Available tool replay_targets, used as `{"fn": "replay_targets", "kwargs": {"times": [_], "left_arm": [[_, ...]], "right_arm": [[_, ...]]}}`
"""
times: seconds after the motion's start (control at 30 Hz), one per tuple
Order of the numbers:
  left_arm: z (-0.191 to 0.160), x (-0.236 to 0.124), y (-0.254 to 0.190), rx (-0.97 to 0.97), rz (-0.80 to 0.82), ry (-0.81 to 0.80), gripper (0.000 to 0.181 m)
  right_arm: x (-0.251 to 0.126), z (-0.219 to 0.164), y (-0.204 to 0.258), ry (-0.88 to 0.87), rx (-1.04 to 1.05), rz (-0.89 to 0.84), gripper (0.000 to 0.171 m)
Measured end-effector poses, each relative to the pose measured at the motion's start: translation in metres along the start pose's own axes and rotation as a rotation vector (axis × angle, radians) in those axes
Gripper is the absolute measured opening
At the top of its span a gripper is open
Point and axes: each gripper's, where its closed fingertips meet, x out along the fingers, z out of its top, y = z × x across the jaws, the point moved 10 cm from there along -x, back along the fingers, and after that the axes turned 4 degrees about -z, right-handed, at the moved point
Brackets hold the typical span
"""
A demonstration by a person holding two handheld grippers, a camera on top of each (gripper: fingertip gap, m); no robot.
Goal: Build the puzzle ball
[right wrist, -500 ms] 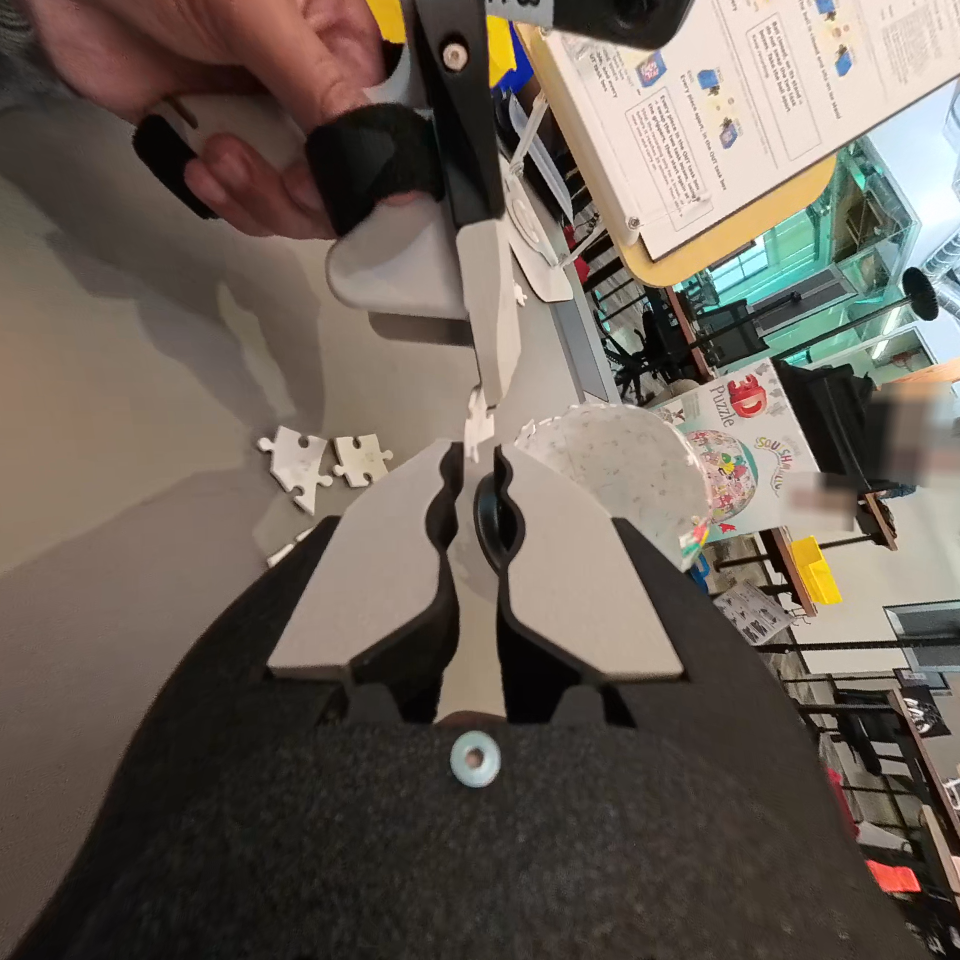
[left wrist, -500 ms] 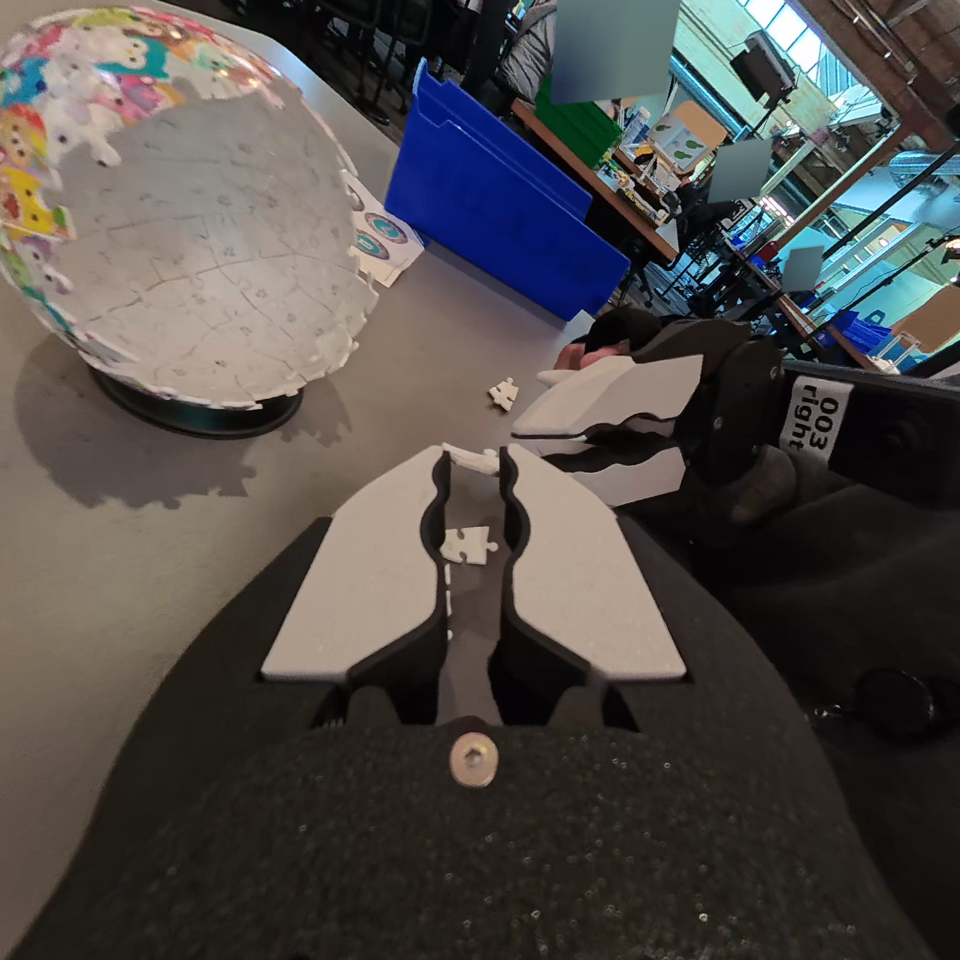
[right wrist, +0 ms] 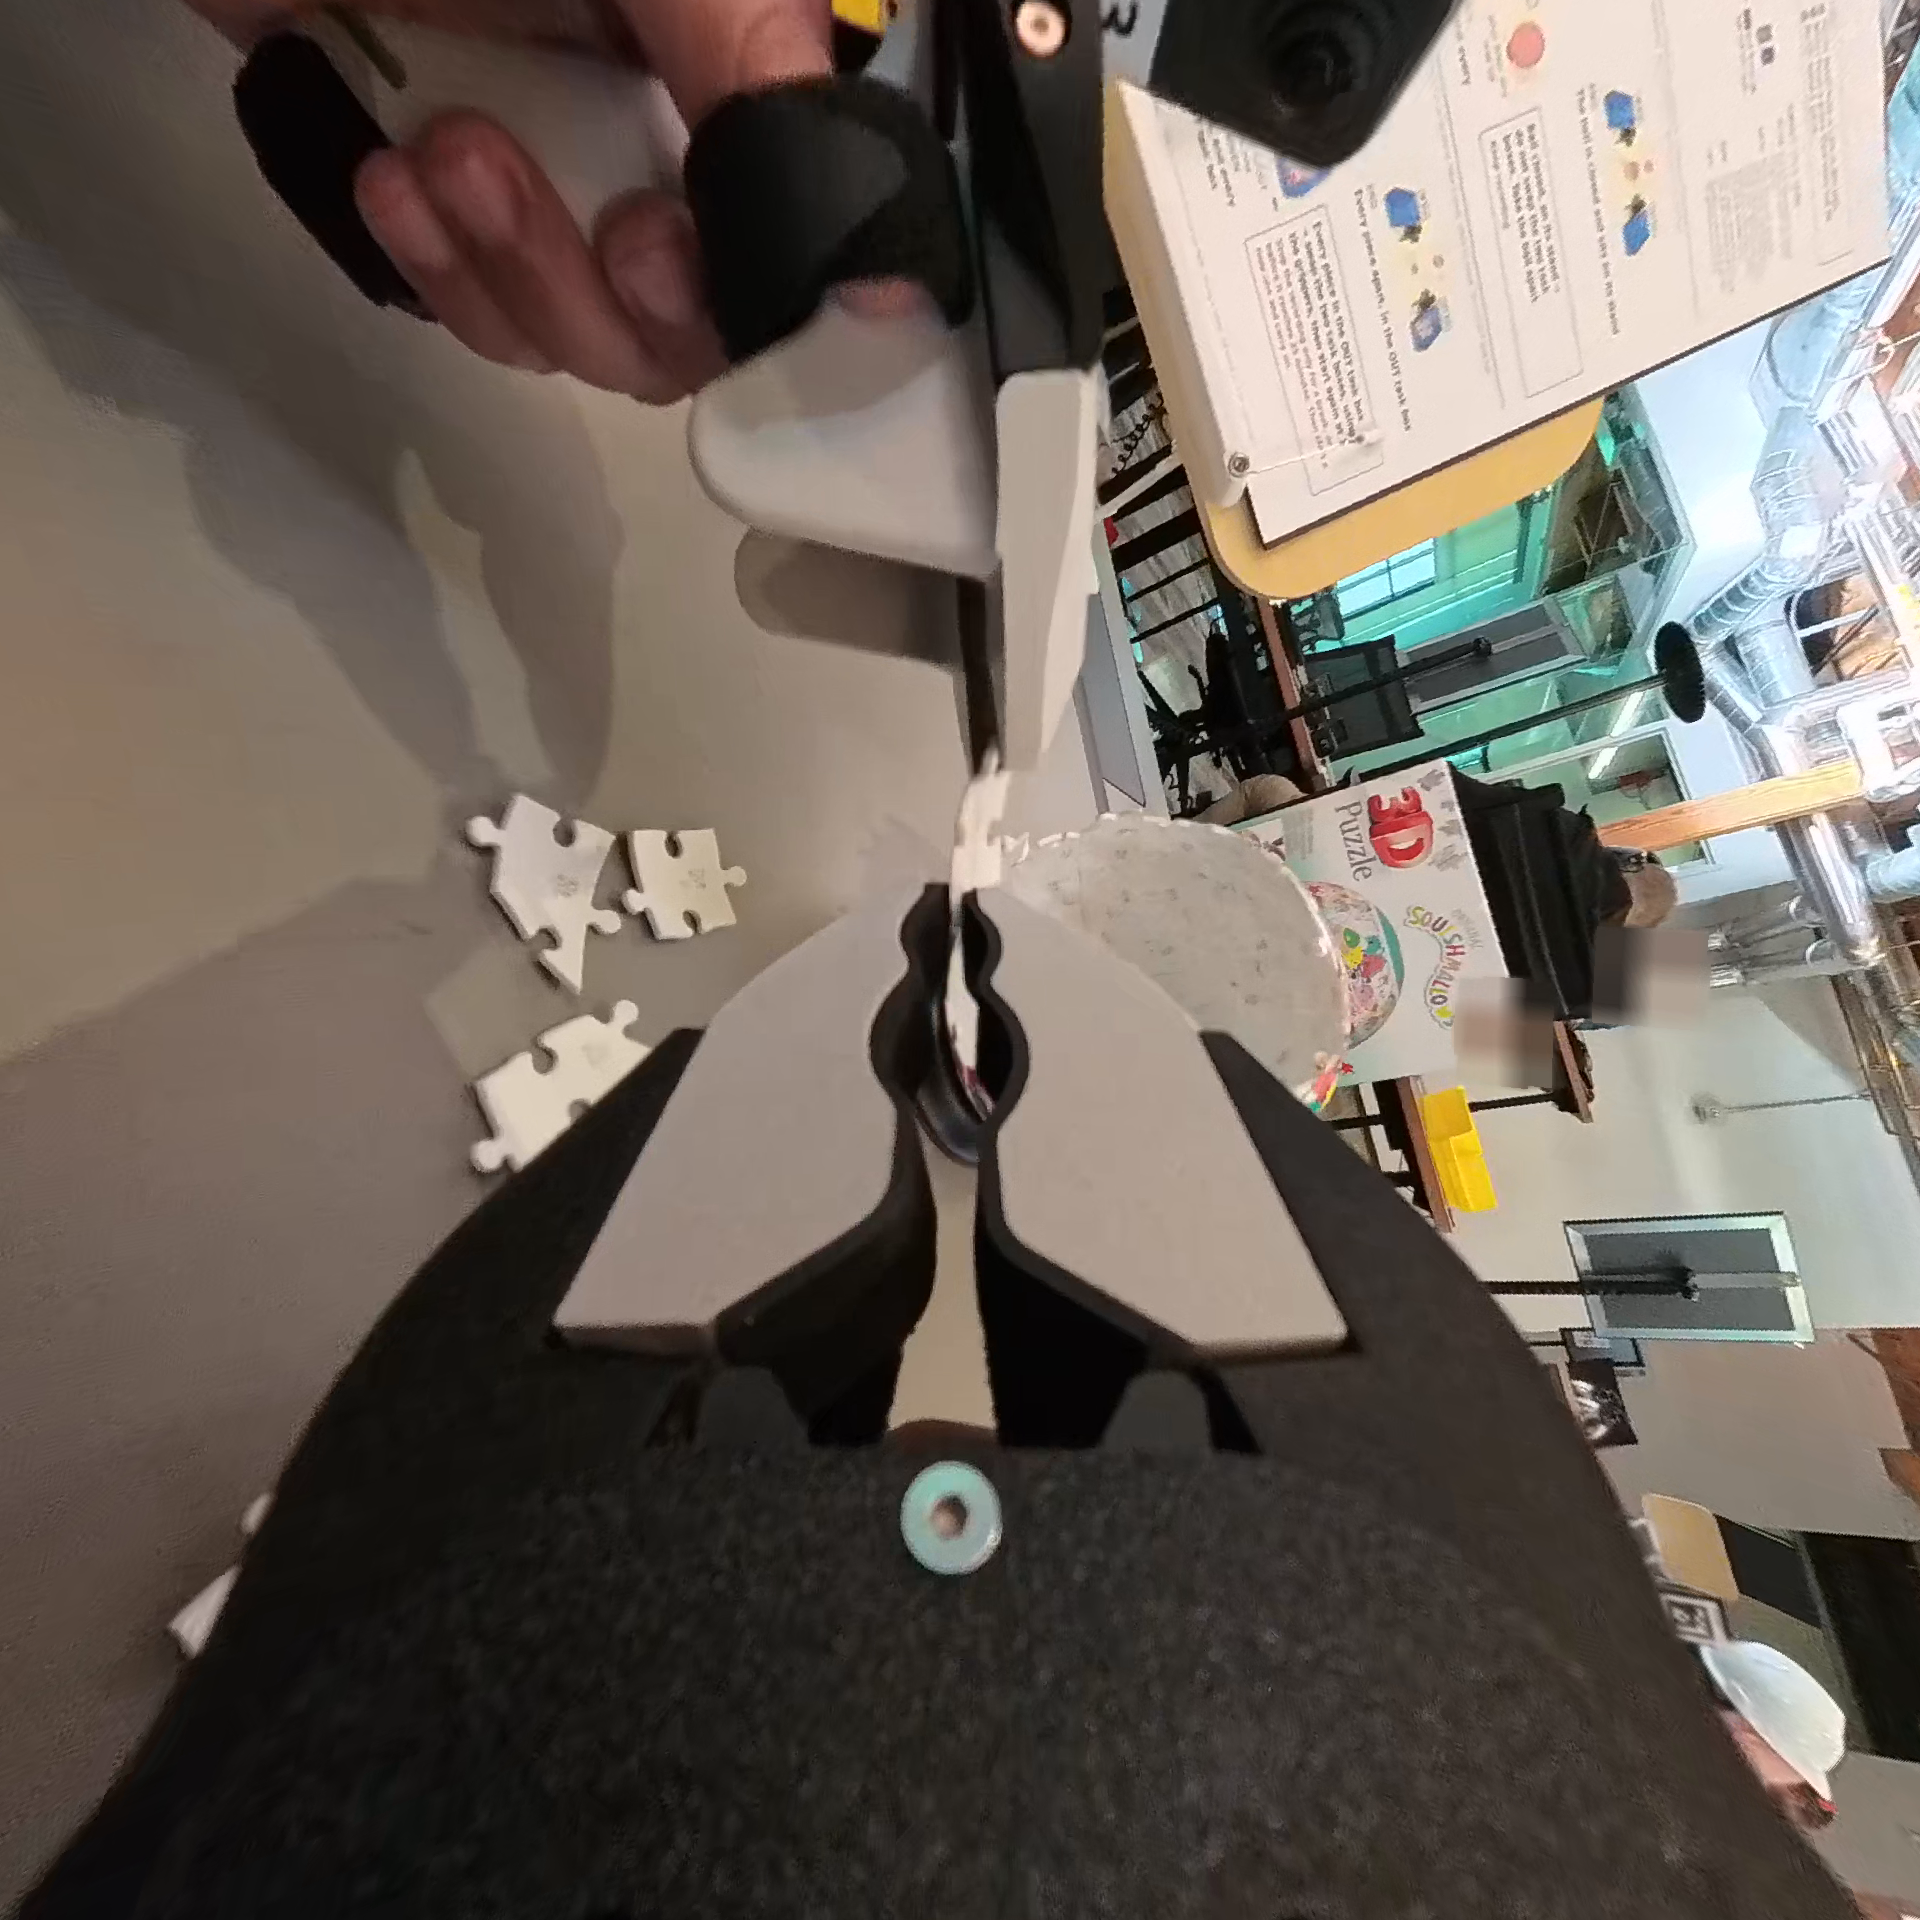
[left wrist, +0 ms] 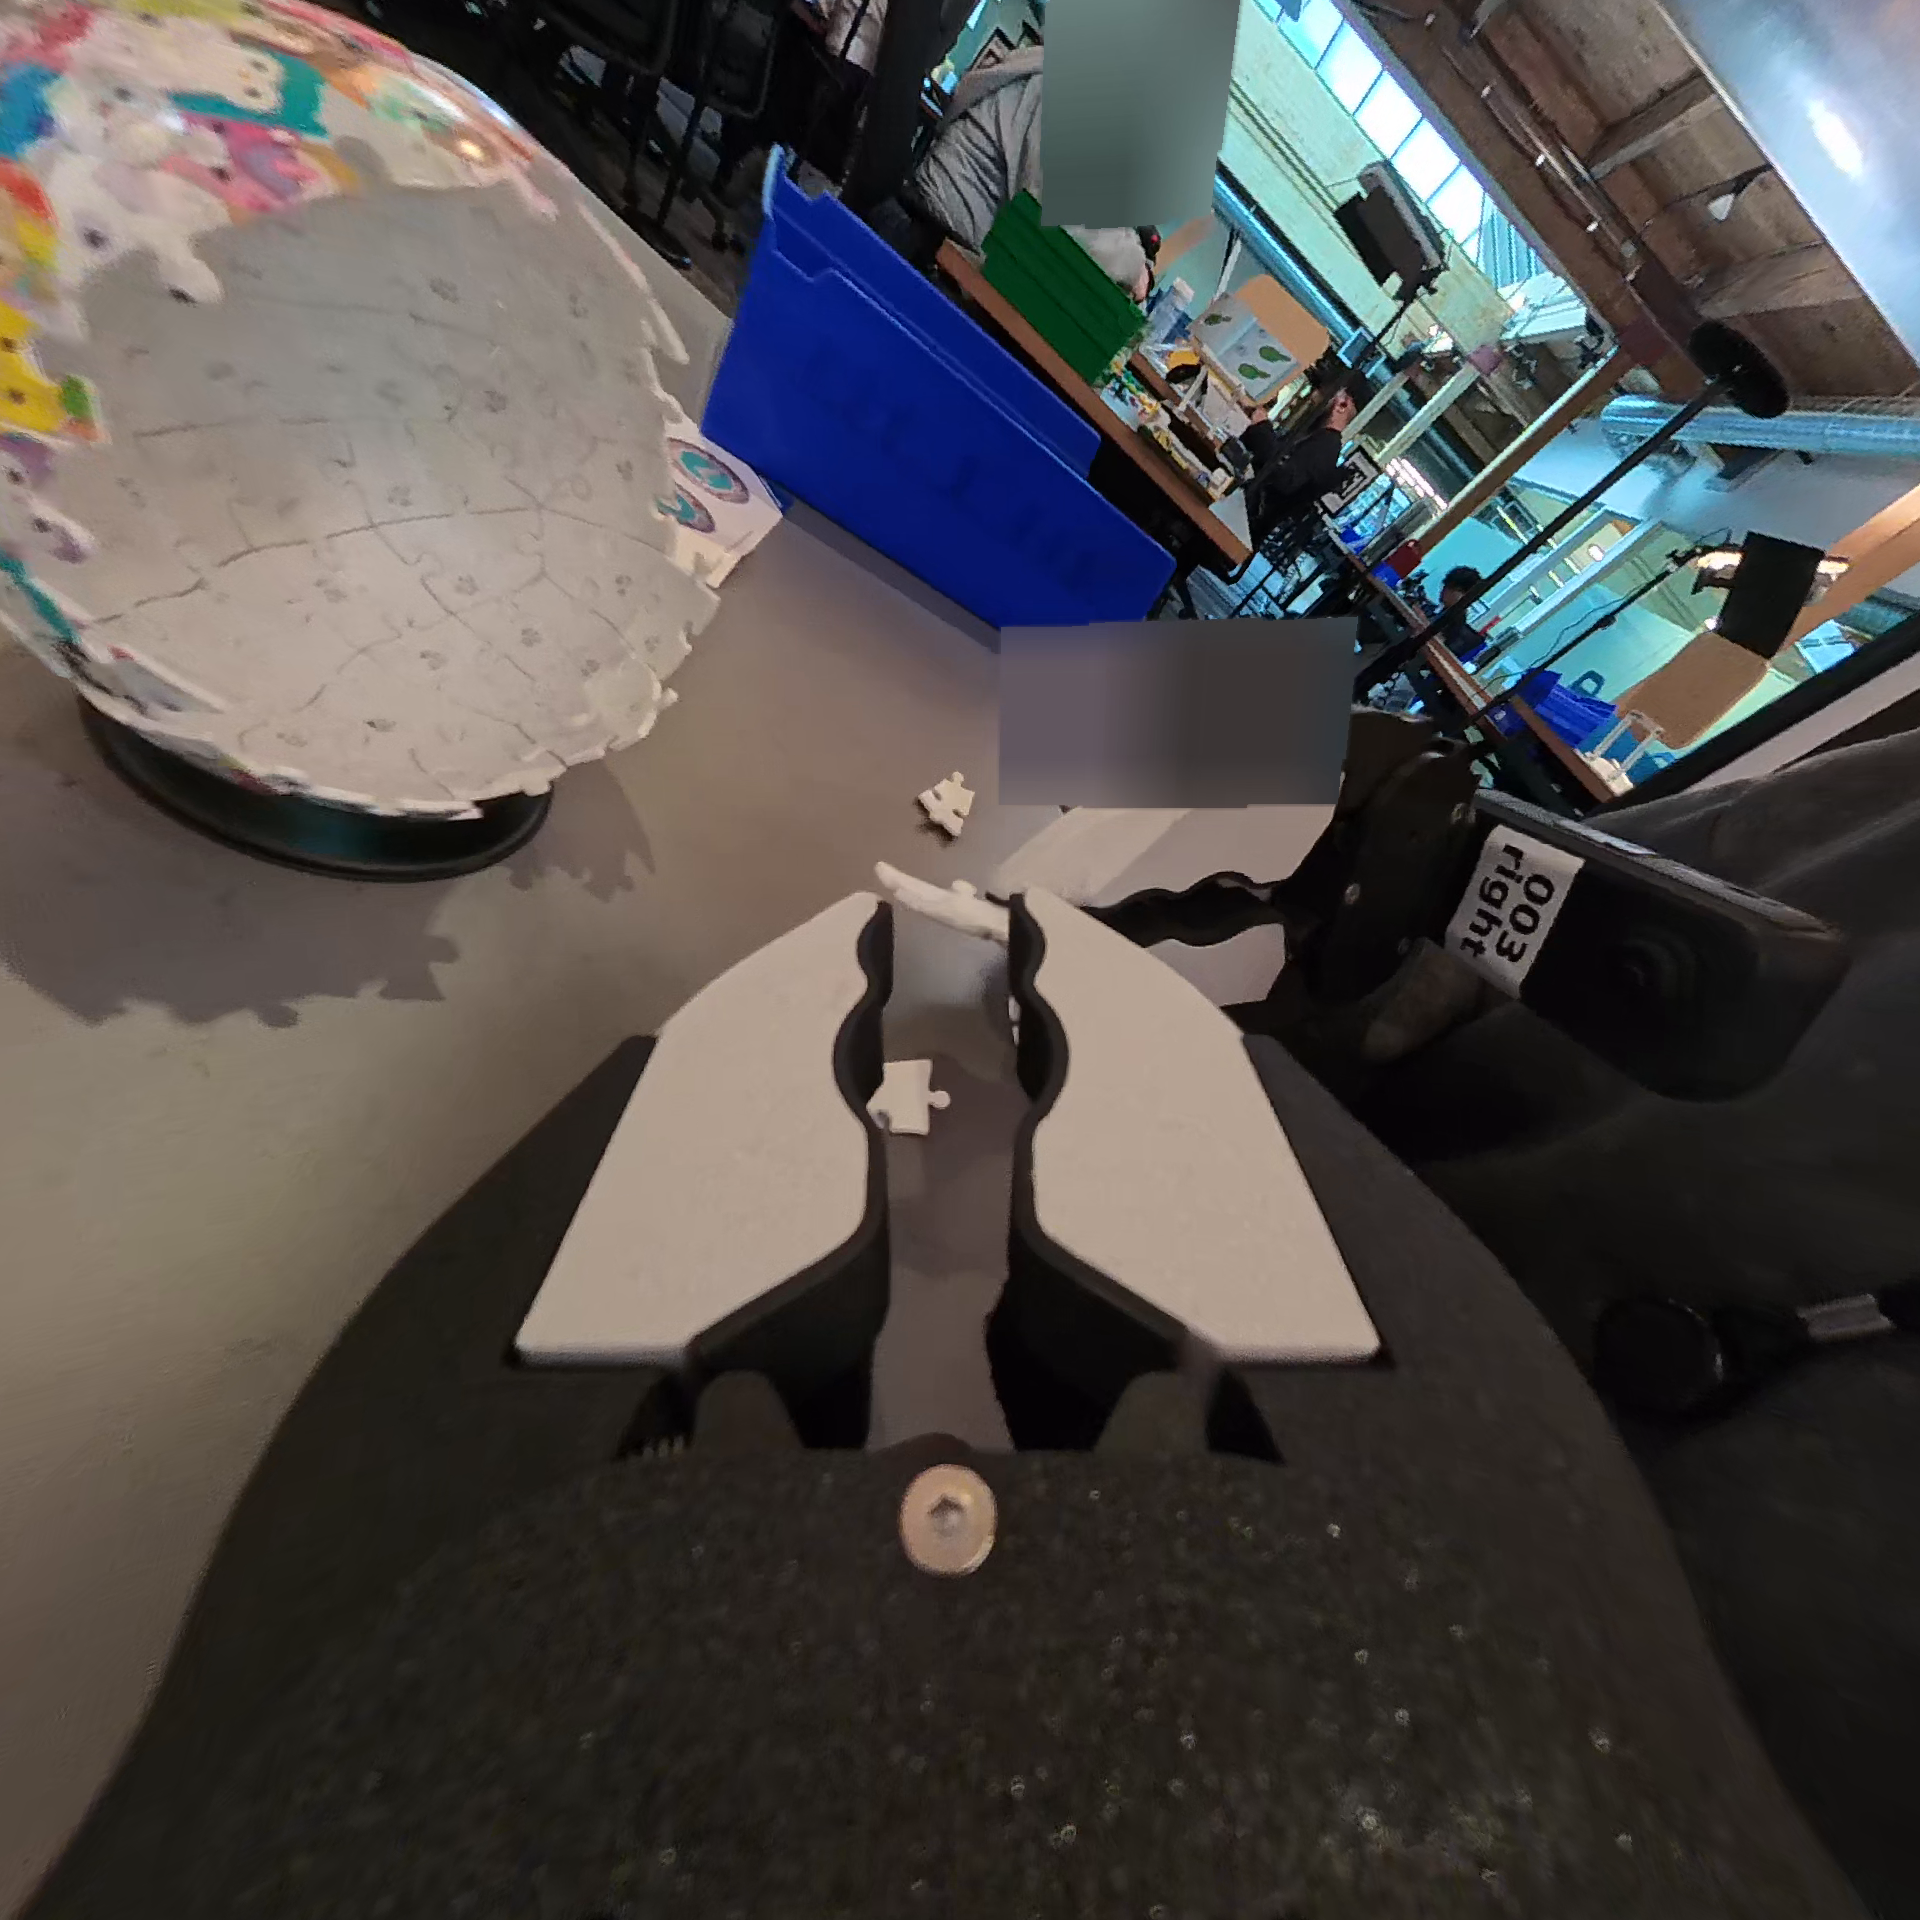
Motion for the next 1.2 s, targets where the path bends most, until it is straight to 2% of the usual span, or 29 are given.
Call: {"fn": "replay_targets", "kwargs": {"times": [0.23, 0.43, 0.63, 0.77, 1.2], "left_arm": [[0.001, -0.004, 0.0, 0.03, -0.007, 0.013, 0.021], [-0.003, 0.004, -0.006, 0.09, 0.002, 0.085, 0.0], [-0.004, 0.007, -0.007, 0.11, 0.018, 0.102, 0.001], [-0.002, 0.002, -0.004, 0.081, 0.013, 0.066, 0.011], [-0.004, 0.005, -0.004, 0.105, 0.044, 0.091, 0.005]], "right_arm": [[-0.002, -0.005, -0.002, -0.044, 0.044, 0.023, 0.002], [-0.002, -0.009, -0.001, -0.052, 0.073, 0.072, 0.002], [-0.003, -0.012, -0.002, -0.054, 0.06, 0.073, 0.002], [-0.003, -0.013, -0.001, -0.045, 0.058, 0.083, 0.002], [-0.006, -0.004, 0.001, -0.1, 0.083, 0.119, 0.002]]}}
